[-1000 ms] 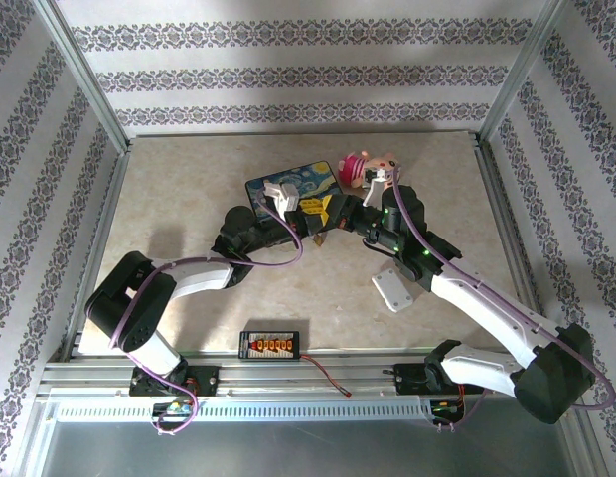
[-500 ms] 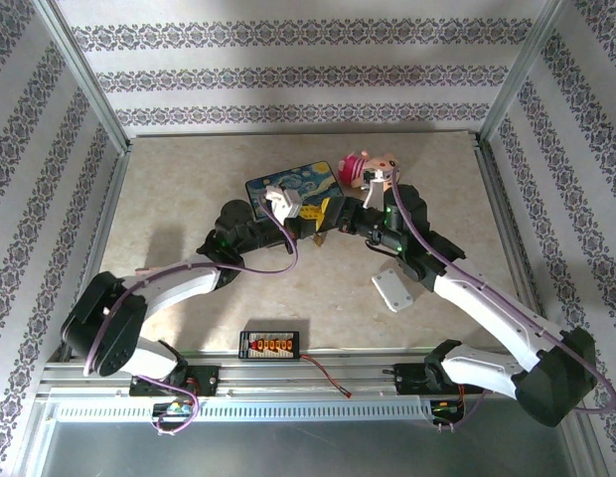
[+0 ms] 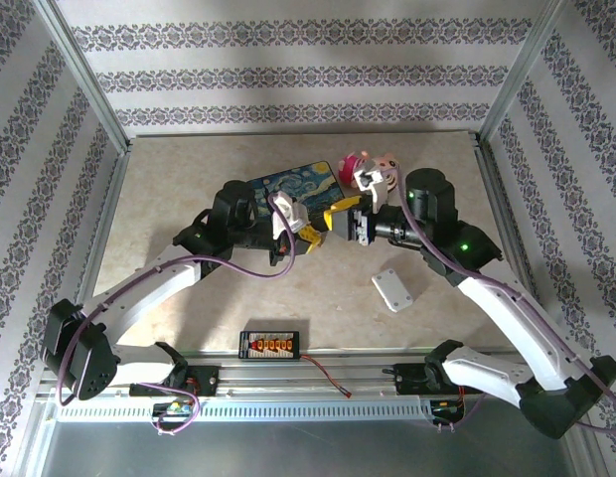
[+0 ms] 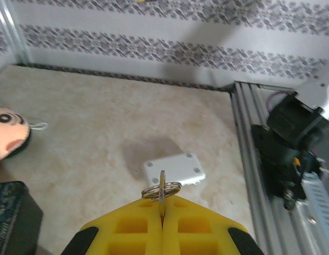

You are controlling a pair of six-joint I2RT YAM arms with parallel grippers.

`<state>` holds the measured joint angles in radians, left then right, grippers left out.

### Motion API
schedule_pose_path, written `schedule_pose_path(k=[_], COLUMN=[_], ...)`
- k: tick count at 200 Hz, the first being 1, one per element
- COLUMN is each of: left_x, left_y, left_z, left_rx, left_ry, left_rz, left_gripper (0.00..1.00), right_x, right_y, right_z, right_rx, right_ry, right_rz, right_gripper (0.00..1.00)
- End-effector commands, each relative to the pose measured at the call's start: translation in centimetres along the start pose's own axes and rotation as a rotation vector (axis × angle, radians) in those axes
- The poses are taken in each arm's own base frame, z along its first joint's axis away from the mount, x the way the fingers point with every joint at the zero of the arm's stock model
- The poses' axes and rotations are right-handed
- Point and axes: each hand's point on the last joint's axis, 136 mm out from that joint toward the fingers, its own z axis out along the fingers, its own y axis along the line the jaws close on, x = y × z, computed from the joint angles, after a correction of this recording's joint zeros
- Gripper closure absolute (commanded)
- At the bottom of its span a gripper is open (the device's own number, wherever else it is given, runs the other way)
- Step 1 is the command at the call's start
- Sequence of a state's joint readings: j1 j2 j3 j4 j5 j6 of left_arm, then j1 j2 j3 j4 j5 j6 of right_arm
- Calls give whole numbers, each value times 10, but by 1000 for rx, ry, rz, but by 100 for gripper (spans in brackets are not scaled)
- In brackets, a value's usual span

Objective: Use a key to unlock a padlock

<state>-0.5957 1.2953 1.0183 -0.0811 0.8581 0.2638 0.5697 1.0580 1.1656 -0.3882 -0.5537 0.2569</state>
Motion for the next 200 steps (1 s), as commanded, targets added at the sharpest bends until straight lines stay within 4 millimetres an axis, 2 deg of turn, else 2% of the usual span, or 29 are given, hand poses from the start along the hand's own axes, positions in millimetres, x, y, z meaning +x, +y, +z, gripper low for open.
schedule_pose_path(k=[1,48,103,145,200], left_x=[10,1,1,1,3], left_y=[-24,-33,-35,-35,-36], left_z=[-3,-6,-7,-8,-8], left_rx=[118,164,176,172,165], left_ry=[71,53,60,61,72], left_rz=[-24,-21,-23,-22,-20], left_gripper=[100,100,100,100,100], right_x=[22,43,52,62,63], right_y=[22,24,26,20,14], right_z=[5,19,27,34,31], right_rx=[-117,-123,-138,-117,-81], right_ry=[111,196,240,285,278], right_rz=[-90,-118,-127,-126,-145], right_gripper=[67,66,66,71,77])
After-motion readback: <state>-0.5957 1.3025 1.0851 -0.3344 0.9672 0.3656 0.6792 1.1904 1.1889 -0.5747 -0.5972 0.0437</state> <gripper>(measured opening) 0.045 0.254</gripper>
